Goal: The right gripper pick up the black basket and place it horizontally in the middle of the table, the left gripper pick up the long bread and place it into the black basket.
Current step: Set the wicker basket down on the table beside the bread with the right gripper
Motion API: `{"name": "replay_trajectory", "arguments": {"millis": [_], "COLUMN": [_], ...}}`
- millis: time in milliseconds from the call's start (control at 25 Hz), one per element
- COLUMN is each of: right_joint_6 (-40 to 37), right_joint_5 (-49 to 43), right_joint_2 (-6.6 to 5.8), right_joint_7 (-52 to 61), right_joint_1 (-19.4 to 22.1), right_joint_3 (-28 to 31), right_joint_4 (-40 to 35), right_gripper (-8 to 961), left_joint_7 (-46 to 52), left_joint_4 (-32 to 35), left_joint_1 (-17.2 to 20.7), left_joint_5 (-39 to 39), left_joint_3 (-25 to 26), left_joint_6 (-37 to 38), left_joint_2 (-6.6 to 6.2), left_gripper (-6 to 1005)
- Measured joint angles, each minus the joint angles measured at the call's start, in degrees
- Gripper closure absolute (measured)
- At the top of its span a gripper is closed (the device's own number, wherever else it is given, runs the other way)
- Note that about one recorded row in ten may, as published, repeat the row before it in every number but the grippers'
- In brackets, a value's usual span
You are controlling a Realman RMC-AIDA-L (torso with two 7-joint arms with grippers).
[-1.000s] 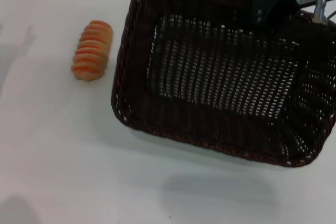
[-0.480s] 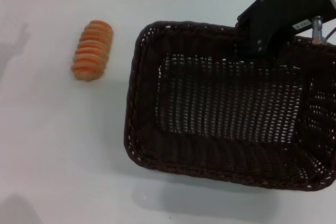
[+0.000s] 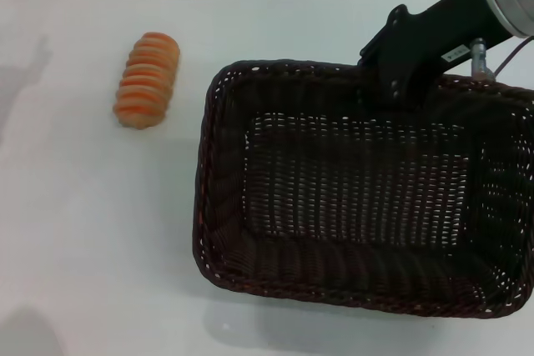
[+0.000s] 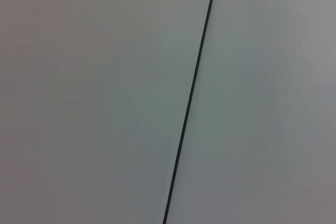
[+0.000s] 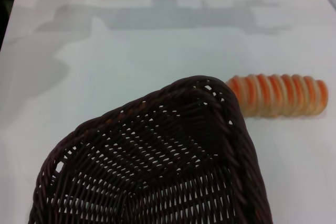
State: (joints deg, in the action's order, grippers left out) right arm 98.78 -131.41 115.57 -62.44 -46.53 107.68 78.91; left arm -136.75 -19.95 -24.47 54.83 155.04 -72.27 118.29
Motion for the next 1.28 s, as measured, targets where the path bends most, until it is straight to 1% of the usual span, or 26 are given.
{"name": "replay_trajectory", "arguments": {"millis": [120, 240, 680, 800, 1080, 1200, 1280], "right_joint_6": [-0.14, -0.87, -2.04, -2.75, -3.14, -3.78, -3.97], "right_joint_5": [-0.38, -1.58, -5.03, -6.74, -7.60, -9.53, -10.10], "right_joint_2": [-0.02, -0.23, 0.14, 0.33, 0.47, 0.51, 0.54], "right_joint_7": [-0.05, -0.05, 1.52, 2.38, 3.46, 4.04, 4.25], "right_joint_1": [-1.06, -3.23, -5.66, -6.22, -6.29, -6.37, -6.44], "right_joint_3": [0.03, 0.43, -0.84, -2.34, -4.20, -4.19, -4.19], "right_joint_4": [-1.66, -4.97, -8.00, -8.72, -8.22, -6.43, -5.77], "right_gripper": [777, 776, 764, 760, 662, 620, 620], "left_joint_7": [-0.01, -0.01, -0.01, -0.01, -0.01, 0.01, 0.05], "left_joint_4": [0.00, -0.01, -0.09, -0.09, 0.10, 0.20, 0.22], "left_joint_1": [0.01, 0.03, 0.25, 0.32, 0.46, 0.53, 0.54], "left_joint_5": [0.01, 0.01, -0.16, -0.32, -0.55, -0.61, -0.62], "left_joint_3": [0.00, 0.00, 0.00, 0.00, 0.00, 0.00, 0.00], "left_joint_6": [-0.09, -0.33, -1.47, -1.76, -2.38, -2.59, -2.77], "left_joint_2": [0.00, 0.00, 0.01, 0.03, 0.10, 0.10, 0.10], "left_gripper": [254, 256, 260, 262, 265, 266, 267]}}
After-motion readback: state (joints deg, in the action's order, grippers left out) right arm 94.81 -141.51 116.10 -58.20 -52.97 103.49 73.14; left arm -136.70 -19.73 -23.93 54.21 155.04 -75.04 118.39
